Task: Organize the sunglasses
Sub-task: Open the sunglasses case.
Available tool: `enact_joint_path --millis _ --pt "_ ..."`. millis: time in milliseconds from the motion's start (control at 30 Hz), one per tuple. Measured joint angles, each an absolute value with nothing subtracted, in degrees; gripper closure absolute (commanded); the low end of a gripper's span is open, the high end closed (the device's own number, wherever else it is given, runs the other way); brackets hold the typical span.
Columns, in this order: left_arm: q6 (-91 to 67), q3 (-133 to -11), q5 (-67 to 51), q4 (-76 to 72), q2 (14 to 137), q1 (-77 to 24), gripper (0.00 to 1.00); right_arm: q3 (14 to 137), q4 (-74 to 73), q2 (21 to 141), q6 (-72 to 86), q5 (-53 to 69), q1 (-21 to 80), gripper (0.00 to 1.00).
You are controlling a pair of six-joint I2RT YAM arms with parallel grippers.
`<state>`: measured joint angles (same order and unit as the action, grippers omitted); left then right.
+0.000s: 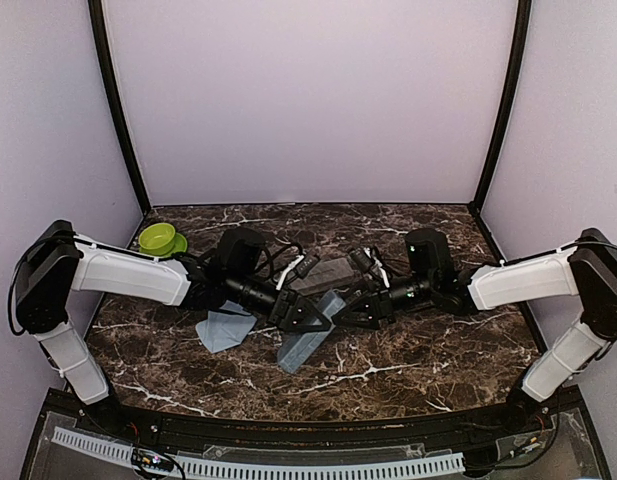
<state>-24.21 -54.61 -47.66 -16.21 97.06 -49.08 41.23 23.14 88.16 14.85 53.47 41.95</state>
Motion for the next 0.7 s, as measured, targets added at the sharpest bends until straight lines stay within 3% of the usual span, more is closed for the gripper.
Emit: enact_joint_path --millis 167,267,500,700 --pt "-23.9 -54.6 -47.7 -16.3 97.1 -49.1 0.07 41.2 22.6 88.2 14.0 54.3 42.0 1.0" --pt "-23.6 -54.6 -47.6 -16.2 97.1 -49.1 0.06 41.2 22.6 88.2 13.8 54.3 41.9 1.0" --pt "-21.3 -54.1 -46.9 -13.1 96.4 -49.1 0.06 41.2 21.6 88.2 13.4 54.3 41.8 1.0" --pt "-18.8 -52.4 -46.5 -9.4 94.5 -49.2 0.14 41.2 20.8 88.2 13.1 54.3 41.6 1.0"
